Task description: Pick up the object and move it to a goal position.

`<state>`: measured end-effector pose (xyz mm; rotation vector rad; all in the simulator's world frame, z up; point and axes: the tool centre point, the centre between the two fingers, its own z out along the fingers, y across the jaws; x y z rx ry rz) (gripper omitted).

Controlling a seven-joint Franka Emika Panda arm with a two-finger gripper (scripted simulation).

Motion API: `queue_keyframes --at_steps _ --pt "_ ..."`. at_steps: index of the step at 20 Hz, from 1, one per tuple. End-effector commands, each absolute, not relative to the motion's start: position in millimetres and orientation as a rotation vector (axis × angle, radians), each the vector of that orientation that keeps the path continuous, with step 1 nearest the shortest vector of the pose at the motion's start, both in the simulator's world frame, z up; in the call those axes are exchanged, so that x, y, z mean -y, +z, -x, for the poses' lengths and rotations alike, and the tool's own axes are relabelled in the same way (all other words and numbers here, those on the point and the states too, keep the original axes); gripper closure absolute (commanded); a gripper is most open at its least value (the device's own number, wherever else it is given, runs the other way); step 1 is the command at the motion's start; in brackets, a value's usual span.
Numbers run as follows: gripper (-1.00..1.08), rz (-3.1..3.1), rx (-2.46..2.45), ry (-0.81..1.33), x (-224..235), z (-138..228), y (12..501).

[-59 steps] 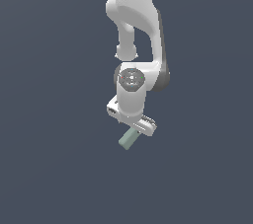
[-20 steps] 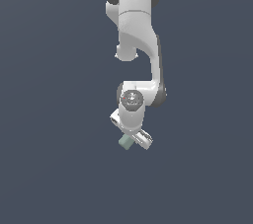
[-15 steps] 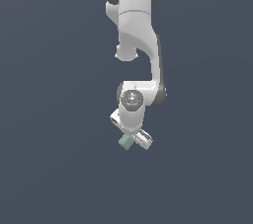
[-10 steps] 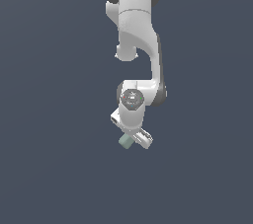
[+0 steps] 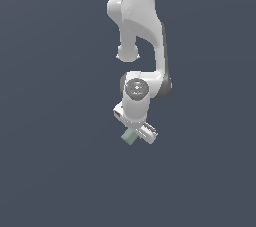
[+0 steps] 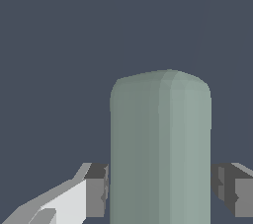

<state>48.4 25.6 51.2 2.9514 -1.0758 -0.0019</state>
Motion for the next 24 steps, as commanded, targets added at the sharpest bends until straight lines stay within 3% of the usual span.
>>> queue_keyframes --at_steps 1,24 --pt "1.08 -2.952 1.076 -0.001 -29.2 -40.7 64.9" --pt "1.08 -2.952 1.076 0.000 -75.7 65.6 248.0"
